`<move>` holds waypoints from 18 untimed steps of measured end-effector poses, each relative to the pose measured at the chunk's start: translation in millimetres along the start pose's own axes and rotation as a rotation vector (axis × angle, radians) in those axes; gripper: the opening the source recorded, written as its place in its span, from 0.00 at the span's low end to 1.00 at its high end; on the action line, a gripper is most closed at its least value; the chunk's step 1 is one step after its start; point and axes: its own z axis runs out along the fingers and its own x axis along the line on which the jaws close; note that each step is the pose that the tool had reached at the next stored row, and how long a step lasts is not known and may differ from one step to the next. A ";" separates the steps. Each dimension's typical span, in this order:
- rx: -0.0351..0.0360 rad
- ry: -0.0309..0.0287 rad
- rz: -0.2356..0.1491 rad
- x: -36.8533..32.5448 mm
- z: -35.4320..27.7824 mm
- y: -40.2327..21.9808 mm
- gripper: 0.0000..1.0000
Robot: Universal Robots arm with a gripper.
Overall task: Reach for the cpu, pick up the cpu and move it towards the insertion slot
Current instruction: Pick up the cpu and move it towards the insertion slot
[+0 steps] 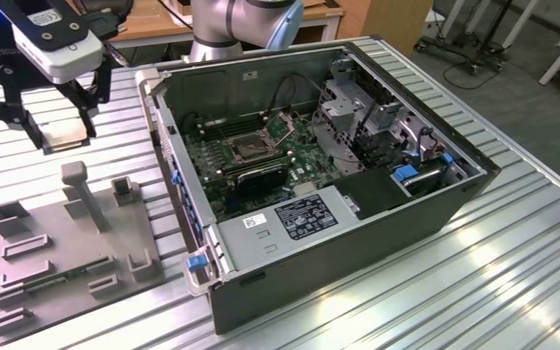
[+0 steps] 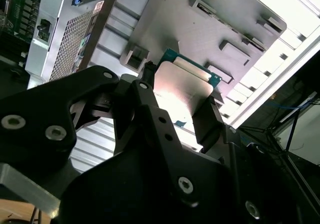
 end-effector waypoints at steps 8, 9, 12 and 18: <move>0.0000 0.0000 0.000 -8.1 0.5 -0.1 0.54; 0.0000 0.0000 0.000 -8.9 0.6 -0.1 0.54; 0.0000 0.0000 0.000 -11.6 0.8 -0.2 0.54; -0.0001 -0.0001 0.000 -16.3 1.1 -0.3 0.54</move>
